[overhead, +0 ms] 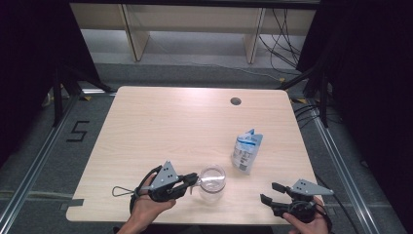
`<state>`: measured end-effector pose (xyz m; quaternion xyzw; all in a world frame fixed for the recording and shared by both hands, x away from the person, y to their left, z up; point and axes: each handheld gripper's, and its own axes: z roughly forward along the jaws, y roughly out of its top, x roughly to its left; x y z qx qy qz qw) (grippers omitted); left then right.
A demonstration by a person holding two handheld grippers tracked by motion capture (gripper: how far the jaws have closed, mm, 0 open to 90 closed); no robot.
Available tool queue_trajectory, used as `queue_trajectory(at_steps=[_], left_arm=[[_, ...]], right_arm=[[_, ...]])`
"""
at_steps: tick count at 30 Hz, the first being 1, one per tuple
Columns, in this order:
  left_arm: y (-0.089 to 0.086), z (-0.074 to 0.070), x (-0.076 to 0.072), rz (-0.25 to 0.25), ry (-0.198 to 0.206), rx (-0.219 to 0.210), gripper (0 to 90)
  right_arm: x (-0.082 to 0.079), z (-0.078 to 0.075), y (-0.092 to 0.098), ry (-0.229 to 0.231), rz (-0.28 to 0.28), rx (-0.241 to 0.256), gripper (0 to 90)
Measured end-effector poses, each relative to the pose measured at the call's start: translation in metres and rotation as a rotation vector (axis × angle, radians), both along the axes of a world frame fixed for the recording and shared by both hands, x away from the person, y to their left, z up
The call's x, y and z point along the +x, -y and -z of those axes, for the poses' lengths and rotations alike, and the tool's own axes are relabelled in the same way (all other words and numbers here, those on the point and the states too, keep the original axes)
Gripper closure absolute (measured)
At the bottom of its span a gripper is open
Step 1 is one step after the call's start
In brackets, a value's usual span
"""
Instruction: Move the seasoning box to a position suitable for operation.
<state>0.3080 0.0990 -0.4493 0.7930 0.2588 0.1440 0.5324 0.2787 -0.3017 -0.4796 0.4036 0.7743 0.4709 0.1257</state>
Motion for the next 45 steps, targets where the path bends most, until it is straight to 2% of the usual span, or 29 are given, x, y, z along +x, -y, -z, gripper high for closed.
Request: queue_trajectory(at_steps=[5, 6, 7, 10, 11, 12, 13, 14, 15, 16, 17, 18, 19, 20, 21, 22, 23, 24, 25, 26, 30, 31, 34, 35, 37, 38, 39, 43, 45], left_arm=[[0.000, 0.000, -0.001, -0.014, 0.001, 0.001, 84.3], [0.000, 0.001, -0.001, -0.010, 0.004, -0.007, 84.3], [0.000, 0.001, -0.001, -0.012, 0.004, -0.006, 84.4], [-0.001, 0.002, 0.000, -0.014, -0.002, -0.018, 84.0], [-0.001, 0.002, 0.000, -0.013, 0.000, -0.017, 84.0], [-0.001, 0.002, 0.000, -0.014, 0.000, -0.015, 84.0], [-0.001, 0.002, 0.000, -0.017, 0.001, -0.010, 84.0], [-0.001, 0.002, 0.000, -0.018, 0.001, -0.011, 83.9], [-0.001, 0.002, 0.000, -0.017, 0.001, -0.010, 83.9], [-0.001, 0.002, 0.000, -0.016, 0.002, -0.009, 83.9], [-0.001, 0.002, 0.000, -0.016, 0.003, -0.008, 83.9], [-0.001, 0.002, -0.001, -0.016, 0.004, -0.007, 83.9], [-0.001, 0.002, -0.001, -0.017, 0.004, -0.008, 84.0], [-0.001, 0.002, -0.001, -0.018, 0.005, -0.009, 83.9], [-0.002, 0.003, -0.001, -0.019, 0.006, -0.008, 83.9], [-0.002, 0.003, -0.001, -0.018, 0.006, -0.010, 83.9], [-0.001, 0.003, -0.001, -0.019, 0.006, -0.013, 83.9], [-0.001, 0.003, -0.001, -0.019, 0.007, -0.014, 84.0], [-0.001, 0.003, -0.001, -0.019, 0.007, -0.014, 84.0], [-0.001, 0.003, -0.001, -0.019, 0.008, -0.014, 84.0], [-0.001, 0.003, -0.002, -0.020, 0.010, -0.015, 84.0], [-0.001, 0.003, -0.002, -0.020, 0.011, -0.015, 84.0], [-0.002, 0.004, -0.002, -0.013, 0.019, -0.020, 84.0], [-0.002, 0.004, -0.002, -0.009, 0.023, -0.022, 84.0], [-0.001, 0.004, -0.002, -0.017, 0.017, -0.022, 84.0], [-0.001, 0.004, -0.002, -0.015, 0.019, -0.021, 84.1], [-0.001, 0.004, -0.002, -0.016, 0.019, -0.021, 84.1], [-0.001, 0.004, -0.003, -0.021, 0.019, -0.020, 84.0], [0.000, 0.004, -0.003, -0.025, 0.017, -0.019, 84.0]], right_arm=[[0.000, 0.000, 0.000, 0.004, -0.012, -0.007, 35.2], [0.000, 0.000, -0.001, -0.004, -0.013, -0.008, 35.4], [-0.002, -0.001, -0.002, -0.037, -0.002, 0.005, 35.4], [-0.001, -0.001, -0.003, -0.025, -0.022, -0.001, 37.7], [0.001, 0.001, -0.003, 0.017, -0.032, -0.011, 37.9], [-0.002, -0.001, -0.006, -0.024, -0.016, -0.001, 39.0], [0.000, 0.000, -0.006, 0.009, -0.040, -0.018, 40.8], [-0.002, -0.001, -0.009, -0.019, -0.033, 0.002, 42.2], [0.001, -0.001, -0.009, 0.013, -0.056, -0.022, 43.9], [-0.001, -0.002, -0.012, -0.001, -0.047, -0.007, 45.6], [0.001, -0.001, -0.013, 0.025, -0.065, -0.016, 46.7], [0.000, -0.003, -0.016, 0.001, -0.063, -0.007, 47.3], [0.002, -0.003, -0.016, 0.030, -0.081, -0.023, 47.9], [0.001, -0.004, -0.019, 0.003, -0.066, -0.012, 49.8], [0.004, -0.004, -0.018, 0.045, -0.086, -0.027, 51.1], [0.002, -0.005, -0.020, 0.009, -0.073, -0.004, 52.3], [0.005, -0.005, -0.019, 0.042, -0.091, -0.019, 54.1], [0.004, -0.006, -0.021, 0.033, -0.085, -0.007, 55.1], [0.005, -0.006, -0.022, 0.054, -0.097, -0.014, 56.2], [0.004, -0.007, -0.024, 0.026, -0.092, 0.001, 57.3], [0.007, -0.009, -0.034, 0.052, -0.121, 0.001, 63.3], [0.008, -0.010, -0.037, 0.044, -0.126, 0.005, 65.3], [0.013, -0.010, -0.044, 0.093, -0.154, -0.015, 67.2], [0.011, -0.011, -0.047, 0.067, -0.140, -0.003, 67.2], [0.016, -0.011, -0.052, 0.106, -0.175, -0.010, 68.1], [0.014, -0.012, -0.056, 0.071, -0.159, -0.010, 69.0], [0.016, -0.012, -0.057, 0.101, -0.175, -0.022, 69.4], [0.021, -0.012, -0.066, 0.101, -0.213, -0.033, 71.4], [0.022, -0.012, -0.067, 0.121, -0.200, -0.047, 71.3]])
